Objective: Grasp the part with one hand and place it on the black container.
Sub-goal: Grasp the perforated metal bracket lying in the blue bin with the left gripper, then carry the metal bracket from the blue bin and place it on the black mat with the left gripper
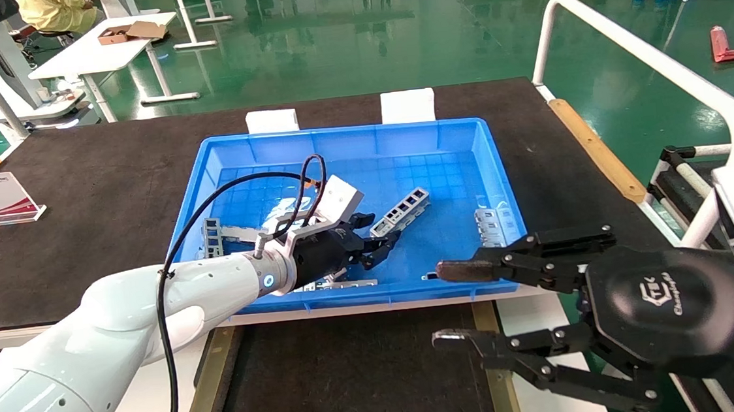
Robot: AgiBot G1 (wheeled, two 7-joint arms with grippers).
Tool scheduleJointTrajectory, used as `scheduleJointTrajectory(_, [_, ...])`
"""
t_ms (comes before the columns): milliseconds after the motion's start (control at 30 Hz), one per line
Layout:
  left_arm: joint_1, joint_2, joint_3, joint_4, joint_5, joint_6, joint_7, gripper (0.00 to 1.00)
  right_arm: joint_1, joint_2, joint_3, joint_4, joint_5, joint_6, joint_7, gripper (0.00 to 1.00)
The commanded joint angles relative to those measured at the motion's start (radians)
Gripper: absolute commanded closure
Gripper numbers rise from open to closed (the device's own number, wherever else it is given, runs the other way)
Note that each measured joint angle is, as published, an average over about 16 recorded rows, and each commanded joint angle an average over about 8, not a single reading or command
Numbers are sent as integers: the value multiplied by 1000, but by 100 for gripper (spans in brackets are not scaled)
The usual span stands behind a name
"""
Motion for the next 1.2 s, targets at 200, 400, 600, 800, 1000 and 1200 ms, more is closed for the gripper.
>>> scheduleJointTrajectory(200, [-5, -1, 29, -2, -53, 0, -8, 100, 0, 0, 0, 0, 0, 0, 0, 100])
scheduleJointTrajectory(400, [-24, -4, 41, -3, -100, 16, 1, 100, 0, 0, 0, 0, 0, 0, 0, 100])
scheduleJointTrajectory(600, [-51, -13, 27, 5, -160, 77, 29, 100, 0, 0, 0, 0, 0, 0, 0, 100])
scheduleJointTrajectory(800, [-73, -38, -7, 20, -225, 202, 68, 100, 0, 0, 0, 0, 0, 0, 0, 100])
scheduleJointTrajectory(1000, [-77, -95, -37, 10, -277, 366, 95, 100, 0, 0, 0, 0, 0, 0, 0, 100])
scheduleJointTrajectory(1200, [-55, -184, -48, -69, -308, 513, 87, 100, 0, 0, 0, 0, 0, 0, 0, 100])
